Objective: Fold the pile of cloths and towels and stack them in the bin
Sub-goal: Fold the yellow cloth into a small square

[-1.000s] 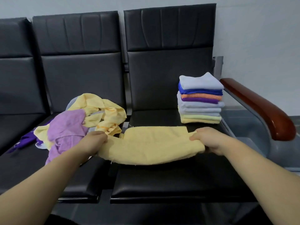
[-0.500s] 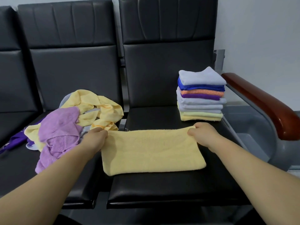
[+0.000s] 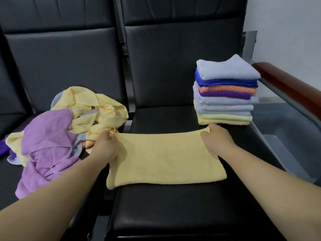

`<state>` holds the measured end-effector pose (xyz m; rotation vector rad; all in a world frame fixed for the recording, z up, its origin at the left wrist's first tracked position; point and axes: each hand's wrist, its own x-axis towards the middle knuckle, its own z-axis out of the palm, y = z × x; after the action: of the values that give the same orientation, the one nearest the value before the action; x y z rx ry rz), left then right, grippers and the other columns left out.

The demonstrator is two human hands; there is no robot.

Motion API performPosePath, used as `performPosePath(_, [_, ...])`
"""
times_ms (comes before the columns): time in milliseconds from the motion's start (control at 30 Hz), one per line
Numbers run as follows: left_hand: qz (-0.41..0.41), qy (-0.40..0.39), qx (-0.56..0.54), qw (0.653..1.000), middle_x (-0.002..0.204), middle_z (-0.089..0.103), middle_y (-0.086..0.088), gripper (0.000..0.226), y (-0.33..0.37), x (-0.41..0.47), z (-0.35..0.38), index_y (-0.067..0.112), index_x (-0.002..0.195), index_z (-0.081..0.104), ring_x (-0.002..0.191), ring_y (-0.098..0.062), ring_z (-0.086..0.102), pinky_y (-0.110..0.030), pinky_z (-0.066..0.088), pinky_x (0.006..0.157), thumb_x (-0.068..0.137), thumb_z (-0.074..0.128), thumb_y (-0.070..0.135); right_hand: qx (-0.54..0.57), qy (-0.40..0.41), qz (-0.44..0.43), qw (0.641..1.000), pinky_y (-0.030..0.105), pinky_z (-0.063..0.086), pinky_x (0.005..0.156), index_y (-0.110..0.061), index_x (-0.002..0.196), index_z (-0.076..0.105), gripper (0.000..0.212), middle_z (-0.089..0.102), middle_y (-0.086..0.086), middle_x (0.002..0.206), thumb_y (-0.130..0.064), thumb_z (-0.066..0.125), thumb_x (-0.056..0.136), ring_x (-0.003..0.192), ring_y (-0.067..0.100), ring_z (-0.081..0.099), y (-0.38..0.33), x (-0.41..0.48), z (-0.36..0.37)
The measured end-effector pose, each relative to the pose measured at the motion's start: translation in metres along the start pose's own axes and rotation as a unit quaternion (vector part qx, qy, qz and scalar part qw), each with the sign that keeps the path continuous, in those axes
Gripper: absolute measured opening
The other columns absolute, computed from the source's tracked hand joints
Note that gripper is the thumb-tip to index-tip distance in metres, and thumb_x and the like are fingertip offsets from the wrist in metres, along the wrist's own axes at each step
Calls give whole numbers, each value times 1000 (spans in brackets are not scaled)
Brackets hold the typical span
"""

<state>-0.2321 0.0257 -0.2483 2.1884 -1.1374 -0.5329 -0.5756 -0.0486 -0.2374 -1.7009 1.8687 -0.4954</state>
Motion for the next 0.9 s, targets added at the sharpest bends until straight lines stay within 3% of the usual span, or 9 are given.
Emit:
performPosePath(100, [-4,4,31,1000,90,48,3,33,-2,8,5,9,135,46,77,-14,46,-34,40,70,107,40,26,0,-1,-2,1000,27,33,57,-16,130,53,28,57,5,126,-26,46,104,79,10,47,4,6,4])
performPosePath(167, [-3,0,50,999,90,51,2,29,0,10,7,11,131,47,74,-12,46,-33,40,64,107,41,26,5,6,-1,1000,26,33,56,-13,134,54,35,58,2,126,-25,49,102,78,9,49,6,8,7])
performPosePath(267, [0,0,72,997,89,53,1,30,2,10,6,10,129,48,75,-14,50,-34,41,62,105,45,27,-1,30,-11,999,28,34,54,-16,100,56,6,56,-1,101,-22,55,98,68,10,45,7,4,8])
performPosePath(367, [2,3,81,997,88,49,4,33,4,4,5,9,131,47,76,-15,50,-33,39,62,101,51,22,3,43,-8,999,29,37,54,-19,92,49,13,57,-2,93,-22,61,97,69,13,48,8,2,5])
performPosePath(467, [5,6,86,996,89,47,4,38,7,-3,4,8,133,44,73,-13,47,-31,37,60,98,55,20,7,58,-15,998,29,40,59,-20,118,51,27,56,-4,107,-28,65,97,82,11,54,5,-4,1])
performPosePath(533, [11,1,92,996,95,52,0,36,11,-10,3,10,128,44,76,-16,51,-32,41,61,97,57,22,-12,72,-31,997,32,44,70,-20,131,50,41,51,-1,125,-30,67,95,100,16,54,6,-10,1])
performPosePath(667, [58,24,139,988,123,48,-8,42,25,-26,3,12,123,47,109,-29,52,-38,45,83,90,67,30,-93,115,-104,984,36,45,89,-23,129,52,38,47,-1,130,-30,67,94,122,23,46,-2,-25,1])
performPosePath(800, [101,-23,199,974,131,51,-6,48,42,-46,14,17,132,50,117,-27,52,-43,50,93,93,60,43,-135,-23,-191,972,33,45,93,-27,131,56,32,50,-7,137,-25,54,100,127,18,46,-12,-39,3])
performPosePath(900, [82,-100,257,958,145,45,-7,68,55,-65,39,14,145,37,133,-30,43,-46,44,105,95,44,61,-224,-97,-212,946,36,47,99,-26,138,56,38,50,-7,138,-25,46,102,127,19,48,-12,-47,8])
